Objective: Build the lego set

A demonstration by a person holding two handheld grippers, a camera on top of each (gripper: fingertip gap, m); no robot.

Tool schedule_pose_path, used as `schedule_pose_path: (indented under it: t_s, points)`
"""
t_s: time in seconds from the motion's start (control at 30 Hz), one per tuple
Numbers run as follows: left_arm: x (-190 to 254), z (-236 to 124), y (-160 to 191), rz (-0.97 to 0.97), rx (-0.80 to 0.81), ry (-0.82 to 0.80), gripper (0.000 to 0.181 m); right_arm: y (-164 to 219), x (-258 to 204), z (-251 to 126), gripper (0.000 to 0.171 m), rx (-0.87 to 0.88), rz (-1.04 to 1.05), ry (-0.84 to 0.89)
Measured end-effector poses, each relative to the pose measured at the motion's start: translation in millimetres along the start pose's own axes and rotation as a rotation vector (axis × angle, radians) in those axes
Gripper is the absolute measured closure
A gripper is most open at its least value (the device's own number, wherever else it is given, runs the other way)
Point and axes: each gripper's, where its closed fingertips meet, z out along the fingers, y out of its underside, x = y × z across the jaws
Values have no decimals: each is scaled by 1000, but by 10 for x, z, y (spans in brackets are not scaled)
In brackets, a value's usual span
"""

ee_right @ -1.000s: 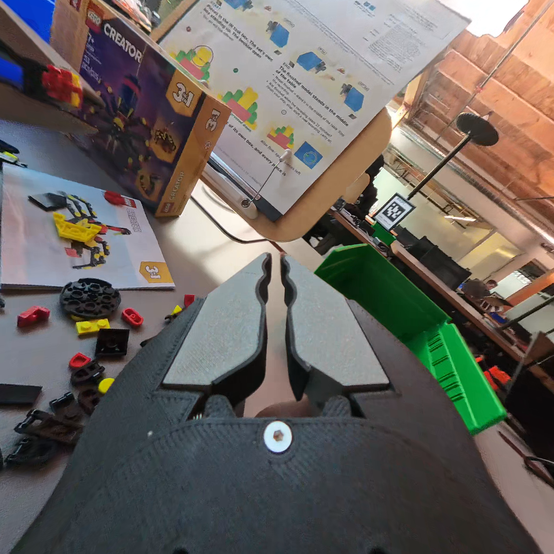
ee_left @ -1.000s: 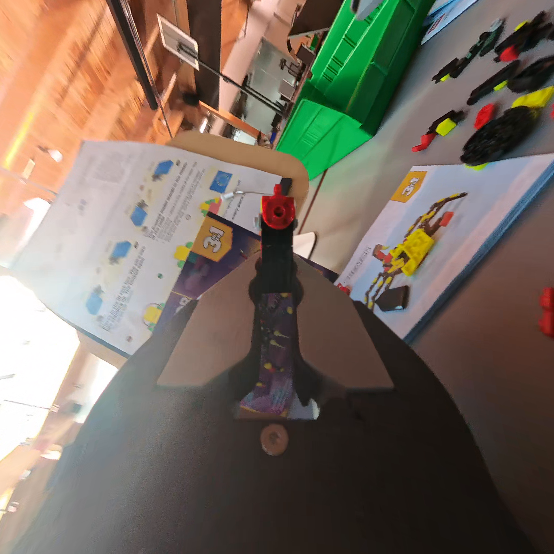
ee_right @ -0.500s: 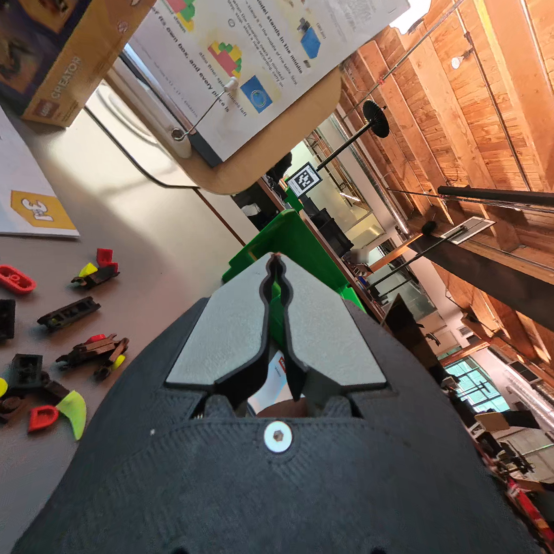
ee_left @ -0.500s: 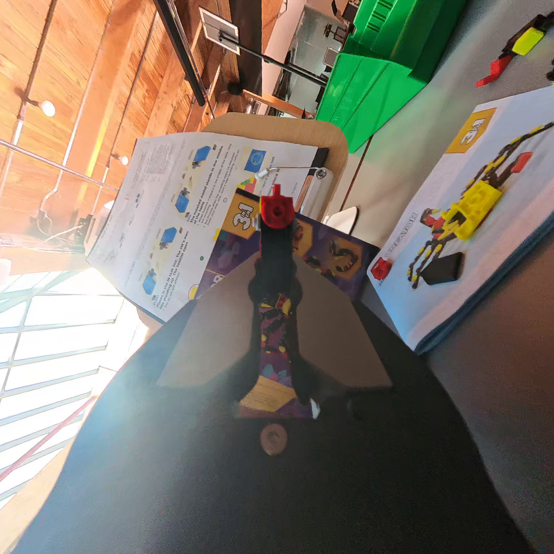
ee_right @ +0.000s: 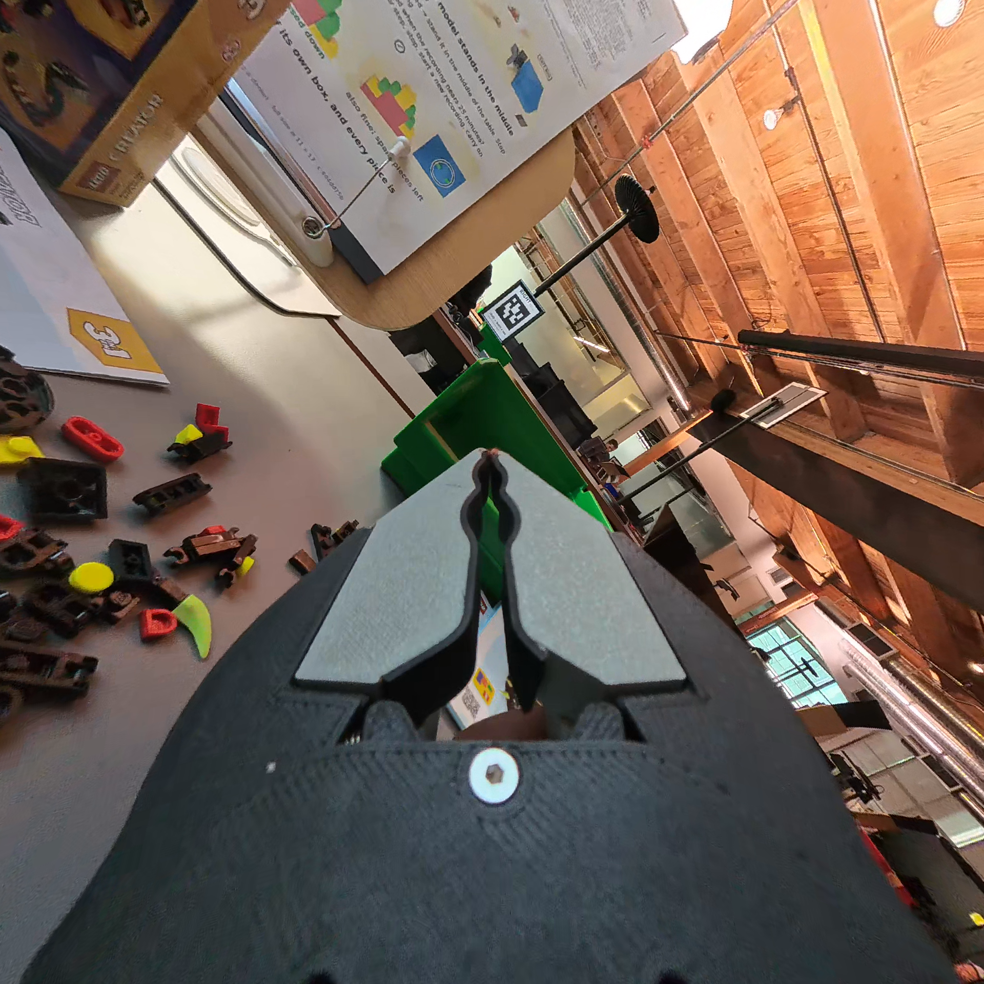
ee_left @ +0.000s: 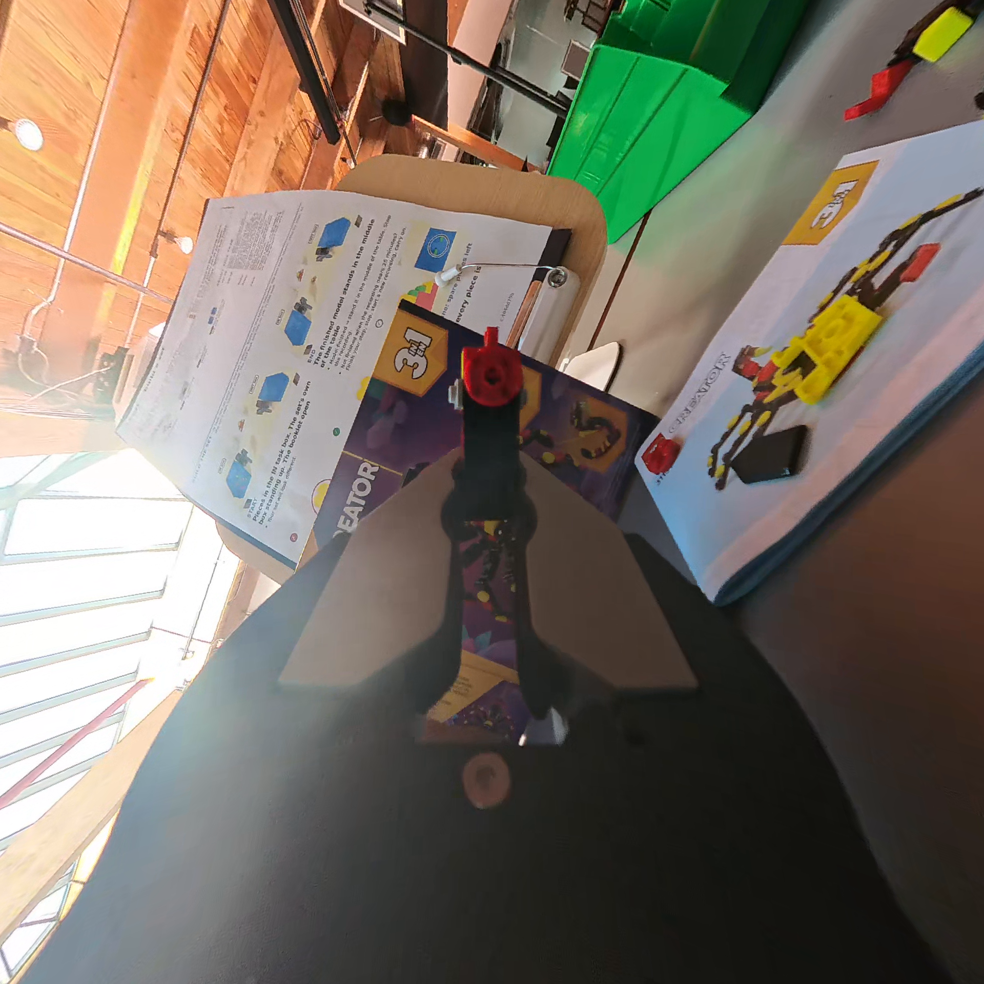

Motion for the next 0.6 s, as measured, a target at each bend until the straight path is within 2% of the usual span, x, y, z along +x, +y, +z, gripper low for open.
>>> schedule_pose_path:
  t_s: [0.03, 0.23, 0.6]
  points:
    - [-3, -2, 1, -4, 0, -1, 170, -4, 16, -18, 171, 4, 2, 6]
    - [-98, 6, 67, -75, -18, -27, 170, 80, 55, 32, 171, -32, 19, 20]
    - [-298, -29, 65, -215, 28, -70, 170, -7, -72, 35, 171, 12, -19, -33]
